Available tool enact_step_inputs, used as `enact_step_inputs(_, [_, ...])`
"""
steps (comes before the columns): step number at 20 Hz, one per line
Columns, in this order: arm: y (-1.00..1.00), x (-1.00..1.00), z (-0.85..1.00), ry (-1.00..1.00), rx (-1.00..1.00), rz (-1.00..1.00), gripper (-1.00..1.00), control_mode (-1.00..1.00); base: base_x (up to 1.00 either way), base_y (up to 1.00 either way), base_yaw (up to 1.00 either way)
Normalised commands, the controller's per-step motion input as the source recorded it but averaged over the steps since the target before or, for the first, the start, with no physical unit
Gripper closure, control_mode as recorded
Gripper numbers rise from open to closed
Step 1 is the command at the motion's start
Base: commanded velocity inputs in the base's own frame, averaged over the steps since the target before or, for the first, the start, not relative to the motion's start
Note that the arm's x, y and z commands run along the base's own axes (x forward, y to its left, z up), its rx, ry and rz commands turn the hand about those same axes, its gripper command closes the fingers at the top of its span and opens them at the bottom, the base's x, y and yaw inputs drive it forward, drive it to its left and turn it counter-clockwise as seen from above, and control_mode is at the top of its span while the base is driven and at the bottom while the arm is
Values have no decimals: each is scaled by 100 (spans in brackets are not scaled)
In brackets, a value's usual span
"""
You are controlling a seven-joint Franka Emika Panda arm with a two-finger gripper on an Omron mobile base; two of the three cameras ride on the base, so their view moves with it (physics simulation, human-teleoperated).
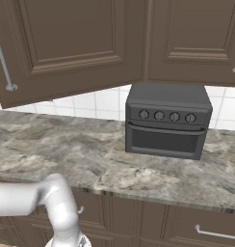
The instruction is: Open the cabinet and move the ladle to the pot. Then close the cabinet.
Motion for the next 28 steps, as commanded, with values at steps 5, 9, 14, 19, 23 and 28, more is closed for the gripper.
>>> enact_step_inputs(5, [-94,-31,51,-10,18,-4,-100,-100,0,0,0])
enact_step_inputs(9, [-100,-74,48,-17,23,-3,-100,-100,0,0,0])
enact_step_inputs(14, [-100,-77,38,-25,24,-2,-100,-100,0,0,0])
enact_step_inputs(19, [-100,-62,18,-31,23,-1,-100,-100,0,0,0])
enact_step_inputs(23, [-100,-49,0,-40,18,0,-100,-100,0,0,0])
enact_step_inputs(28, [-100,-48,-11,-42,13,0,-100,-100,0,0,0])
